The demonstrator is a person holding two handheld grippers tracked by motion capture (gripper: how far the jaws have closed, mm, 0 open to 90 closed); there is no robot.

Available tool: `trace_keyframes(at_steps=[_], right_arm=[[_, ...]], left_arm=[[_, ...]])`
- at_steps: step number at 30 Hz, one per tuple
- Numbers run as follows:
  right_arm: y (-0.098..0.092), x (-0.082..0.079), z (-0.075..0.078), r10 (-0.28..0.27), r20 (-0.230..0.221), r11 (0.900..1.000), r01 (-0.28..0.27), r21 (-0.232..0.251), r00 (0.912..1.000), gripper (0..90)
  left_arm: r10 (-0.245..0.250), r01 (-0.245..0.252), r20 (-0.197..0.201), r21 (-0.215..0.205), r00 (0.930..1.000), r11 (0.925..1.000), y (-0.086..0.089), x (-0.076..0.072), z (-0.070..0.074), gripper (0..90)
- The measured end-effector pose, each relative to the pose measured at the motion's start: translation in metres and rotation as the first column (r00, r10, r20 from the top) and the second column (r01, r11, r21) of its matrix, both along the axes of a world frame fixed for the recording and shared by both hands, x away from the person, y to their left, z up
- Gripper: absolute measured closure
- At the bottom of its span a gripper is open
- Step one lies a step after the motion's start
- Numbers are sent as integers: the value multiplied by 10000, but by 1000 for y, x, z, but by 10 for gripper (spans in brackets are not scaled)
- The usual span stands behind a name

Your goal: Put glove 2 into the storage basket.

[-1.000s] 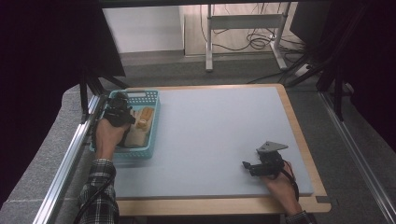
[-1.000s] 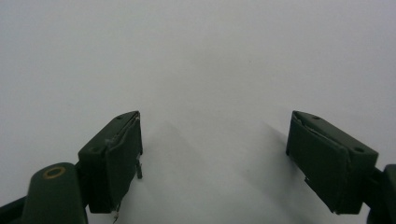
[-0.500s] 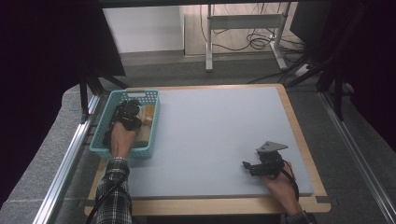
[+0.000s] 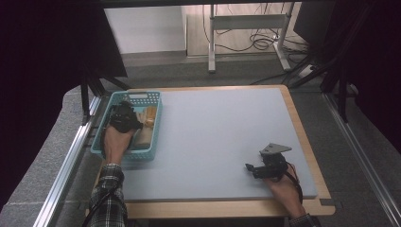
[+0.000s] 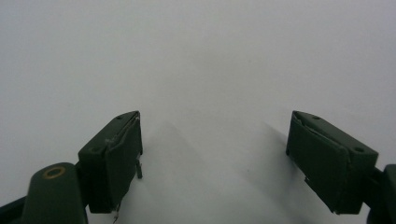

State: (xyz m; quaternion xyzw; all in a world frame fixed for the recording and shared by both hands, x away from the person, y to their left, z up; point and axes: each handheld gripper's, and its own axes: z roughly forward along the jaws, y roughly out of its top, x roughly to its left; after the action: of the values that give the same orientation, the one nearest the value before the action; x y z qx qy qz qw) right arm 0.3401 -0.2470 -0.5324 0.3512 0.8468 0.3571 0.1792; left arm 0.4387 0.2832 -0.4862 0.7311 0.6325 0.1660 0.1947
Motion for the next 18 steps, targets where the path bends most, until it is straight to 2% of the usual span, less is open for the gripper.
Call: trace_keyframes(at_steps=[2,3,6,9,18], right_arm=[[0,0,0,2,2,10000,-2,-1,10000,178],[0,0,0,2,3,10000,-2,-1,10000,178],[0,0,0,1,3,10000,-1,-1,10000,178],[0,0,0,1,3,10000,-1,0,10000,178],[0,0,0,-6,-4,10000,6,3,10000,178]], left_arm=[[-31,37,225,-270,9997,9996,3,-4,2,203],[-46,79,524,-618,9986,9981,6,-7,5,166],[-129,191,730,-843,9972,9963,7,-11,8,118],[-256,324,863,-781,9959,9964,8,-15,10,75],[-675,742,1021,-634,9925,9952,6,-23,12,33]])
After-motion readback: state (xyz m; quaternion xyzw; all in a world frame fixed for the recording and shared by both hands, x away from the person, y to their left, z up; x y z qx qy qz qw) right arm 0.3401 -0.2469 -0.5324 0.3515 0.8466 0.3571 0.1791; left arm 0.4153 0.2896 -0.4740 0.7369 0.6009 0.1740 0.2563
